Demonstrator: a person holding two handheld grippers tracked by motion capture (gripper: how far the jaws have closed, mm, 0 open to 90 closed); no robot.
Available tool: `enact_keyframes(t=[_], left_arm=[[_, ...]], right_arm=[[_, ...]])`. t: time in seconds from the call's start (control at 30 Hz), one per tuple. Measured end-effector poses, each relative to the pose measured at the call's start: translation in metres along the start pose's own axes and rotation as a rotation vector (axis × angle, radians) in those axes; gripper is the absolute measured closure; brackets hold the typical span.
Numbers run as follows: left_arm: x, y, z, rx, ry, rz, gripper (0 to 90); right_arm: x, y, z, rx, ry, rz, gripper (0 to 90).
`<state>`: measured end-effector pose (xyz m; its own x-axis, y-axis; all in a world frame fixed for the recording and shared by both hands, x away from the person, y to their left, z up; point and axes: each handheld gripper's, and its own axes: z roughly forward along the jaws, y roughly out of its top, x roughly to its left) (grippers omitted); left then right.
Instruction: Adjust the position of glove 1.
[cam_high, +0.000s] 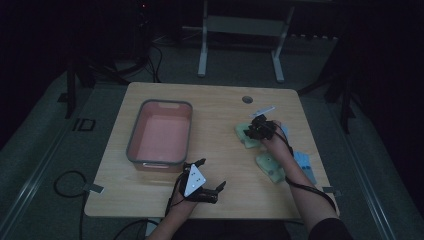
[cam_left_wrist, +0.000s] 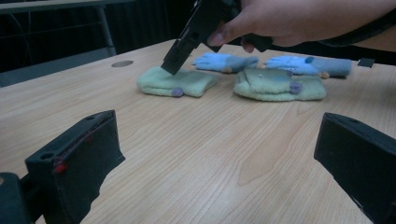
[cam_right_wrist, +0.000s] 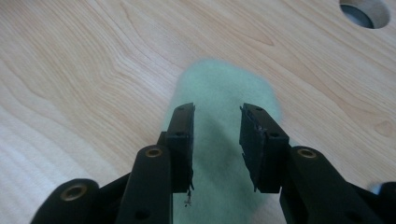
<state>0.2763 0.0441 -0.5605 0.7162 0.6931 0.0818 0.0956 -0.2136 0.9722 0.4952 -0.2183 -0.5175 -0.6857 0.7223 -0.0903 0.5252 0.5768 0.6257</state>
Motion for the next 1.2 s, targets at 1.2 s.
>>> enact_keyframes(t=[1.2], left_arm=[[0.0, 0.0, 0.0, 0.004, -0.002, 0.0, 0.4]], right_arm=[[0.041, 0.024, -0.053, -0.031, -0.115, 0.231, 87.5]])
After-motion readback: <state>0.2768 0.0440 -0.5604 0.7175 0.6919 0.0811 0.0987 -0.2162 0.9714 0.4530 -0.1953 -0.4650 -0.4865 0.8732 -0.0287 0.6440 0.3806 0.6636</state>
